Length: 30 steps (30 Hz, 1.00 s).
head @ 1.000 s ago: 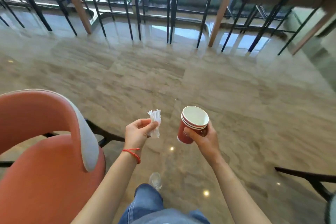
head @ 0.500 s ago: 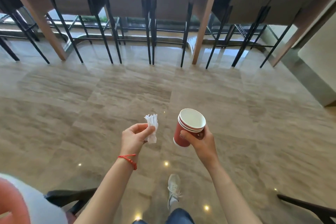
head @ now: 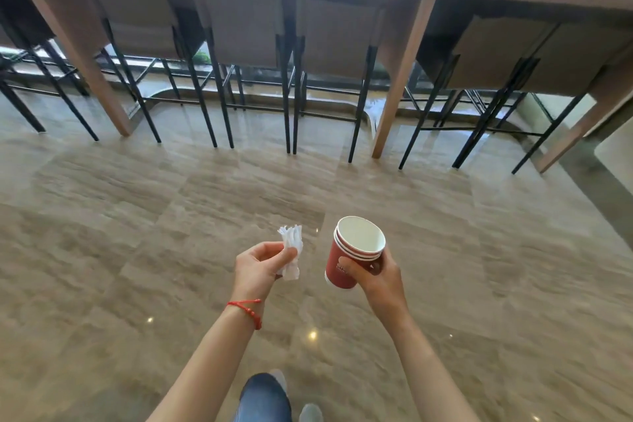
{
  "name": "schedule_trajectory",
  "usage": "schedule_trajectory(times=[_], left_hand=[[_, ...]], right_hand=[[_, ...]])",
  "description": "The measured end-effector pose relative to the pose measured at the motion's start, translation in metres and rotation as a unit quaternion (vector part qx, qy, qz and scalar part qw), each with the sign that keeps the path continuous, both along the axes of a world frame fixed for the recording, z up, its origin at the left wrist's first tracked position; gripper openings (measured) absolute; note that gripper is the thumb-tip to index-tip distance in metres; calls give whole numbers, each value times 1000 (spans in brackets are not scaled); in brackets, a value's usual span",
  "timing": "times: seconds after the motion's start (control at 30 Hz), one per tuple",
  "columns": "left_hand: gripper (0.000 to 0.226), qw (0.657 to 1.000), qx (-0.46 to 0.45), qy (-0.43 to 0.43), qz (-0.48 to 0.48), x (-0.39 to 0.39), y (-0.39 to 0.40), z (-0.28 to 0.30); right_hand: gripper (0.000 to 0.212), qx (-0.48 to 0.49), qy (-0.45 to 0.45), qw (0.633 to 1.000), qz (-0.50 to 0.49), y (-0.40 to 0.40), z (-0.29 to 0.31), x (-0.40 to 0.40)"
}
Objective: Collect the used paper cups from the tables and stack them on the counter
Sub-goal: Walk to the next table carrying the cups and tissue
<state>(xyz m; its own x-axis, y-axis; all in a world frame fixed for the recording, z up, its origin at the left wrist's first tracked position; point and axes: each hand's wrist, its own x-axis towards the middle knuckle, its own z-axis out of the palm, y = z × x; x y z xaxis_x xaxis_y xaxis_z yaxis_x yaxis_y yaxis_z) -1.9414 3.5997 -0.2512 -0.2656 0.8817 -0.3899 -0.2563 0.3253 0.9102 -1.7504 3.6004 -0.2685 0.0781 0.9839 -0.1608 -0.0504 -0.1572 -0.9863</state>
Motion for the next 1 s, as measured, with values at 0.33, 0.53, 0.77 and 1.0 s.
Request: schedule_trajectory(times=[0.33, 0.53, 0.77, 1.0], left_hand=[[9, 1000, 4, -13, -4, -11, 149, 2], [9, 999, 7, 5, -52, -14, 251, 8], [9, 989, -3, 20, -145, 25, 331, 9], [9, 965, -6, 28, -261, 109, 373, 11]], right_hand=[[55, 9, -1, 1000, 1, 142, -4, -13], [56, 7, 8, 999, -41, 228, 2, -19], [54, 4, 9, 990, -142, 277, 1, 12], [53, 12, -8, 969, -246, 284, 0, 72]])
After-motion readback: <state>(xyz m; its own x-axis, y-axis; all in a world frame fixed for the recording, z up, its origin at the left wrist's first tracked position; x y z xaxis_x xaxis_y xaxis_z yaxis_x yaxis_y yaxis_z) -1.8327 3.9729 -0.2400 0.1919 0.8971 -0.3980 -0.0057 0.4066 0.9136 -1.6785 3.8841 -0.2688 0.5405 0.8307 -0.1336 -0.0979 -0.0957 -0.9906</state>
